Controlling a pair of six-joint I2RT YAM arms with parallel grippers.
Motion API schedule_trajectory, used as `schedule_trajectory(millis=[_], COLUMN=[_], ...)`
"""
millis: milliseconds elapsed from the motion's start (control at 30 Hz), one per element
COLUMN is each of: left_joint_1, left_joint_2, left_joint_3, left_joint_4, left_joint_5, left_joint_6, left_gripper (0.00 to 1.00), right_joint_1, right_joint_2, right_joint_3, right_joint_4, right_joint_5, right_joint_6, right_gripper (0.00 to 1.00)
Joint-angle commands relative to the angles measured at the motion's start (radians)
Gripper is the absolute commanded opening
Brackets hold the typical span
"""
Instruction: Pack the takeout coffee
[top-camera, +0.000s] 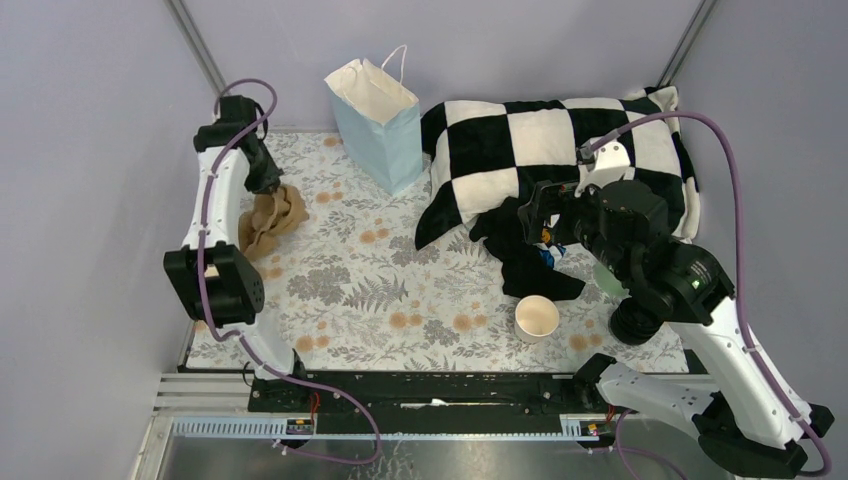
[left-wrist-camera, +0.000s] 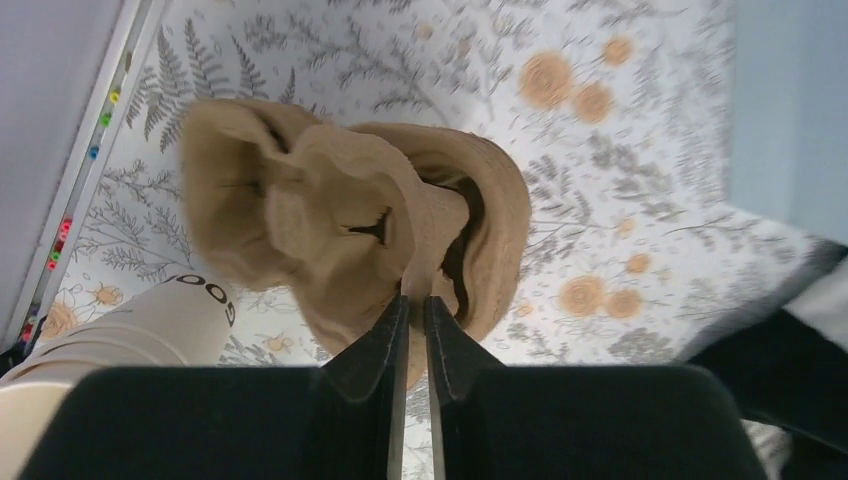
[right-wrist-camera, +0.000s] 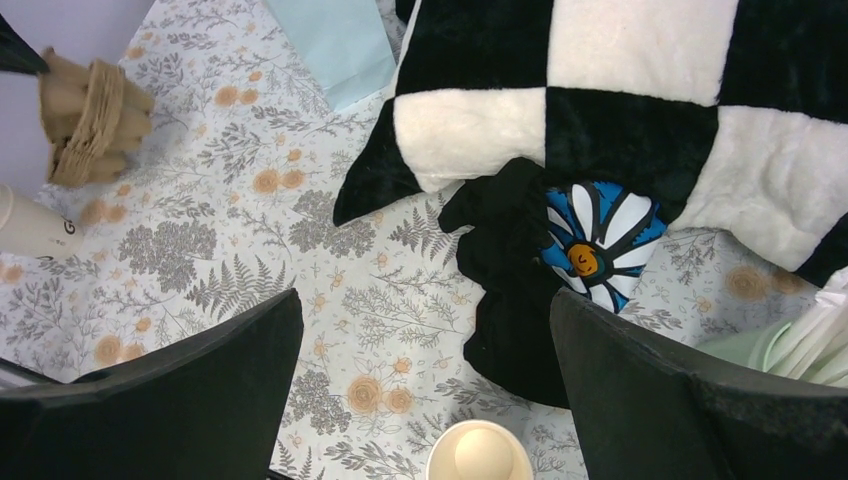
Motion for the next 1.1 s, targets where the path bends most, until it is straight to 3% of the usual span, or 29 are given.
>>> schedule_trajectory(millis=[0,133,267,400,467,600,667,933,1067], left_joint_1=[-0.013,-0.030,-0.110,-0.120,-0.124,-0.171,-0.196,-0.223,-0.263], left_joint_2=[-0.094,-0.098,-0.081,-0.080,-0.061,-0.019,0.027,0.162,0.228], left_joint_3=[0.103,0.091,0.046,-0.027,-0.048,-0.104,-0.115,-0.064,-0.007], left_joint_4=[0.016,0.012,0.006,0.065,0.083,0.166,0.207,0.248,0.203], left_joint_5=[-0.010,-0.011,-0.101,-0.001,0.083,0.179,0.193,0.201,0.130], left_joint_6=[-0.051,-0.059,-0.022,0.012,0.030,0.036,0.033,0.017,0.033], left_gripper=[0.00,0.00,0.00,0.00,0.09,0.41,0.50,0.62,0.60], right_joint_1=[0.005,0.005,0.006,0.005,0.005,0.005,0.005,0.006,0.005], right_joint_2=[0.018,0.021,0.004,-0.012,-0.014,-0.013,-0.007,-0.001,0.002], right_joint_3=[0.027,0.030,0.015,0.001,0.000,-0.002,0.003,0.012,0.007], right_joint_4=[0.041,0.041,0.041,0.031,0.023,0.022,0.024,0.013,0.018], right_joint_5=[-0.037,-0.059,-0.064,-0.059,-0.056,-0.048,-0.047,-0.018,-0.011], right_joint_6=[-0.011,-0.002,0.020,0.035,0.037,0.034,0.028,0.015,0.015], right_gripper=[1.00,1.00,1.00,1.00,1.00,1.00,1.00,1.00,1.00])
